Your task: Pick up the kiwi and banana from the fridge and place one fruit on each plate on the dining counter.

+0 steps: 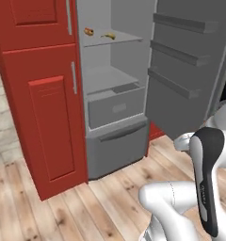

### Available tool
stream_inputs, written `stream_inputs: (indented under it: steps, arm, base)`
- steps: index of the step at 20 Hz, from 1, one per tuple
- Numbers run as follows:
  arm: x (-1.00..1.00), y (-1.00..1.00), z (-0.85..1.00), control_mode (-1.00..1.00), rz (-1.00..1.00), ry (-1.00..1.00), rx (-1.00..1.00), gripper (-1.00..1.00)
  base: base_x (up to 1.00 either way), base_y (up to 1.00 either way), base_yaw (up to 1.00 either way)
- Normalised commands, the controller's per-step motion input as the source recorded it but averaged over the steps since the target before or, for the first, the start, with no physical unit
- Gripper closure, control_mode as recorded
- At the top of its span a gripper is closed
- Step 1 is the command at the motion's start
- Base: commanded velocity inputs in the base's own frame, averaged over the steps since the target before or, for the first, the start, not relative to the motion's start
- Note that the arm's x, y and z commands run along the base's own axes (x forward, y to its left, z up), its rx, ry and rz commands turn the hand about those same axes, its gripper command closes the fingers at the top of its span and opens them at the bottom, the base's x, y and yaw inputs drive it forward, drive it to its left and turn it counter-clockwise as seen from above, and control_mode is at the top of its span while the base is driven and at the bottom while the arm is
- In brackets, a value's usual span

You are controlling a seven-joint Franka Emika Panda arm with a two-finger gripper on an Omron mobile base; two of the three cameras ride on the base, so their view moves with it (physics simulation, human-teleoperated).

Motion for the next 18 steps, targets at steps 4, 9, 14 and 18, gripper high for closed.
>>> stream_inputs:
  steps: [4, 9, 14, 18]
  arm:
    - [0.0, 0.0, 0.0, 1.0, 0.0, 0.0, 0.0, -1.0]
    - [0.0, 0.0, 0.0, 1.0, 0.0, 0.0, 0.0, -1.0]
    - [0.0, 0.0, 0.0, 1.0, 0.0, 0.0, 0.0, -1.0]
    - [0.0, 0.0, 0.0, 1.0, 0.0, 0.0, 0.0, -1.0]
  base:
    - [0.98, -0.1, 0.21]
    - [0.89, -0.22, 0.29]
    - [0.77, -0.31, 0.27]
    - [0.59, -0.32, 0.1]
